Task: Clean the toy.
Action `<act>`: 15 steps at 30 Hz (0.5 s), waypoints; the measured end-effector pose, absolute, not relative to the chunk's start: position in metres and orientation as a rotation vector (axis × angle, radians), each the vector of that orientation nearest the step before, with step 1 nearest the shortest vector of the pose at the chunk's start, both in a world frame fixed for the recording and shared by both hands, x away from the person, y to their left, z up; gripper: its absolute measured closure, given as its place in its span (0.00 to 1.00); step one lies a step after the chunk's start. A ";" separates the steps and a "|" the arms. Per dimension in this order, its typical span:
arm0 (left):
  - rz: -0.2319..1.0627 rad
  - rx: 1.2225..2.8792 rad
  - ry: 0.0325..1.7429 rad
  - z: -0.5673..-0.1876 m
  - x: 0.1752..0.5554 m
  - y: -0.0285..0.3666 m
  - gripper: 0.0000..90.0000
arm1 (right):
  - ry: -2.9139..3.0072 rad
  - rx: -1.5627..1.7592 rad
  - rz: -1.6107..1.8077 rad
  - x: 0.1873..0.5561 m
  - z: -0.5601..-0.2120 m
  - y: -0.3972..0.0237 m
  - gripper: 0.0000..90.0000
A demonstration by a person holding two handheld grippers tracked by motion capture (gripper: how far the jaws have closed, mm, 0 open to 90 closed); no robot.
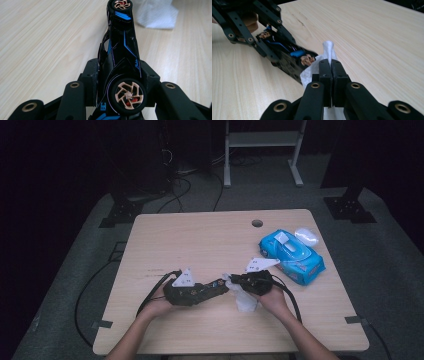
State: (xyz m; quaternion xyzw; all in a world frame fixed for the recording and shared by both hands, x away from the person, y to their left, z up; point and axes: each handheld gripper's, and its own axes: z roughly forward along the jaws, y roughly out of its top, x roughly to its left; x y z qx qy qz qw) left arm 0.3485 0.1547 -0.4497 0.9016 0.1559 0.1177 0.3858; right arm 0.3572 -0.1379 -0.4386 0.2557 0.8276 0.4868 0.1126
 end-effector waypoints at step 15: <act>0.219 2.418 0.362 -0.433 0.370 0.105 0.44 | 2.426 0.768 1.486 0.360 -0.447 -0.142 0.97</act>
